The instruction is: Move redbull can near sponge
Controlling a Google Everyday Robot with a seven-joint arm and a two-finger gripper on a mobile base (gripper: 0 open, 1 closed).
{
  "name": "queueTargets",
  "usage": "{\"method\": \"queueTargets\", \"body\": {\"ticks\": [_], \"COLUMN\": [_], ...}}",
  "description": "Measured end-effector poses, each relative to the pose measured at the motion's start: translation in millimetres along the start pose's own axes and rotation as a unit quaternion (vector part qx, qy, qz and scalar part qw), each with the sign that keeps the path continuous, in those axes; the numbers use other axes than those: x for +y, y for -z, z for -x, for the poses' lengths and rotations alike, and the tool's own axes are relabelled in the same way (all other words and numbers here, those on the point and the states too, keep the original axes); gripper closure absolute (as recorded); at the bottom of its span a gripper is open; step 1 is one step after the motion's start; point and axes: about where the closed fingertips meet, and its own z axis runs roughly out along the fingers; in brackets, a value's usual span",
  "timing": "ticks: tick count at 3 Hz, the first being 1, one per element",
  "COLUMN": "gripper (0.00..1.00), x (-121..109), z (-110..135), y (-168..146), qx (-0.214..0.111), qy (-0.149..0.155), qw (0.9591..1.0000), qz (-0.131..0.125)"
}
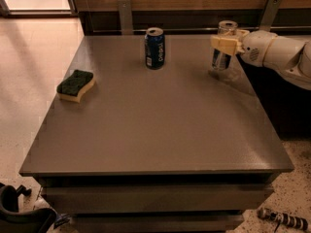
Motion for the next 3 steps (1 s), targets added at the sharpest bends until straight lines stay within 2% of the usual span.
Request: {"method": "queueTargets", "body": {"ticks": [1,2,3], "gripper": [1.0,1.0,1.0], "x": [24,99,172], "z": [40,60,68], "y": [13,1,-26], "qx": [-0.018,-0.043,-0.052], "qy": [0.016,0.01,0.001], "qw": [0.9996,0.999,0.9972], "qz": [-0.013,0.01,0.053]}}
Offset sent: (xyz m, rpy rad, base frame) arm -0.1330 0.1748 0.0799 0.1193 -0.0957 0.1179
